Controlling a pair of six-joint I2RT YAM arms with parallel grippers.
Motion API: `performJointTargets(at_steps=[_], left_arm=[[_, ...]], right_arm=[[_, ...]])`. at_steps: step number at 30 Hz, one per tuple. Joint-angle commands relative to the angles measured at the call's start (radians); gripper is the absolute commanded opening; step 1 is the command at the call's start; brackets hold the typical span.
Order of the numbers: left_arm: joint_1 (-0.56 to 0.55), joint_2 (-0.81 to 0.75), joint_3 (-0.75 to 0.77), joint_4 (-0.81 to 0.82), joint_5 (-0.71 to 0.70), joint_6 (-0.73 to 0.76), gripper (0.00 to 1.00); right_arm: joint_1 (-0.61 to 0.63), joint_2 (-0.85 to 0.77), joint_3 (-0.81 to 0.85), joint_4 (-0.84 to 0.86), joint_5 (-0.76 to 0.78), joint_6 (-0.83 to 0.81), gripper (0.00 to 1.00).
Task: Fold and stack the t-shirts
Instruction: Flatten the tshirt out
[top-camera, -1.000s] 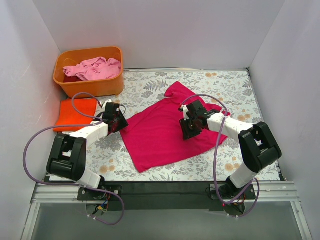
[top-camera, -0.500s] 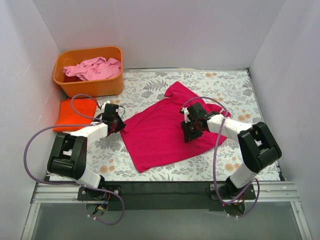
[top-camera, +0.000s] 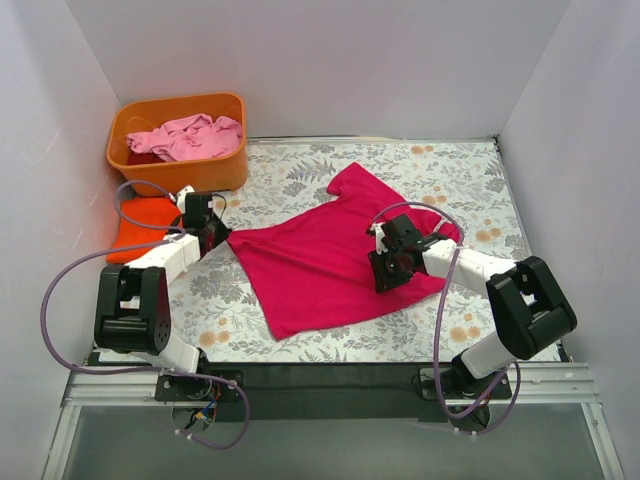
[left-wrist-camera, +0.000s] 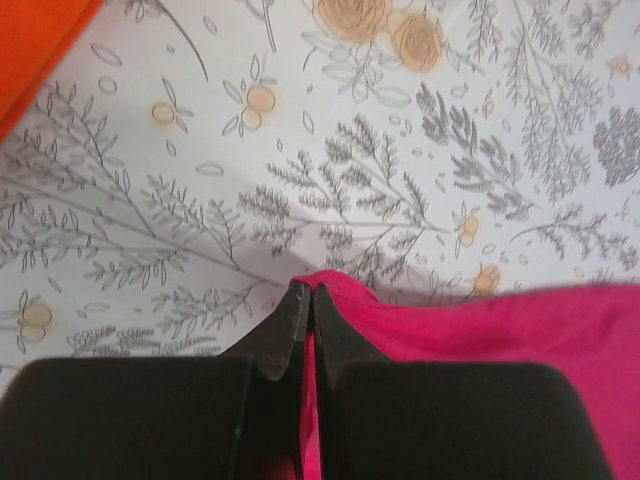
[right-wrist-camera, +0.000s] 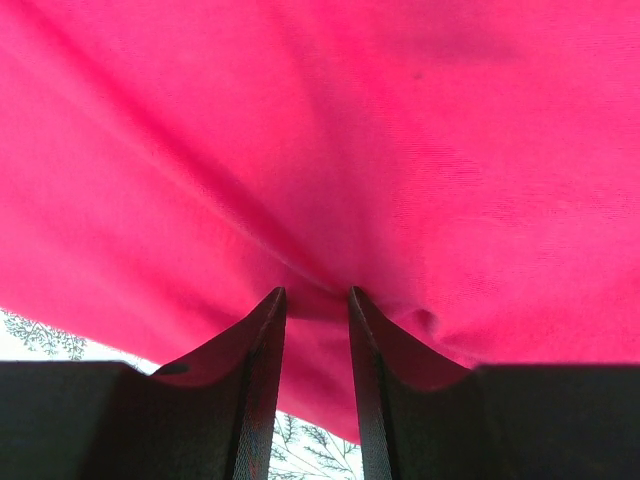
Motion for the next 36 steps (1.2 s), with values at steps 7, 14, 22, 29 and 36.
performJointTargets(at_steps=[7, 14, 22, 29, 36], left_arm=[[0.078, 0.170, 0.136, 0.078, 0.096, 0.061, 0.02], [0.076, 0.188, 0.168, 0.068, 0.124, 0.111, 0.29], [0.078, -0.113, 0.084, -0.020, 0.159, 0.189, 0.66], [0.078, -0.311, -0.100, -0.069, 0.248, 0.210, 0.74], [0.078, -0.406, -0.201, -0.050, 0.193, 0.212, 0.74]], right_arm=[[-0.005, 0.021, -0.047, -0.151, -0.006, 0.012, 0.33], [0.022, -0.009, 0.031, -0.155, -0.033, -0.007, 0.35], [0.312, 0.005, 0.262, -0.019, 0.024, -0.091, 0.40], [0.499, 0.302, 0.510, -0.012, -0.110, -0.206, 0.41], [0.581, 0.454, 0.581, -0.100, -0.193, -0.330, 0.40]])
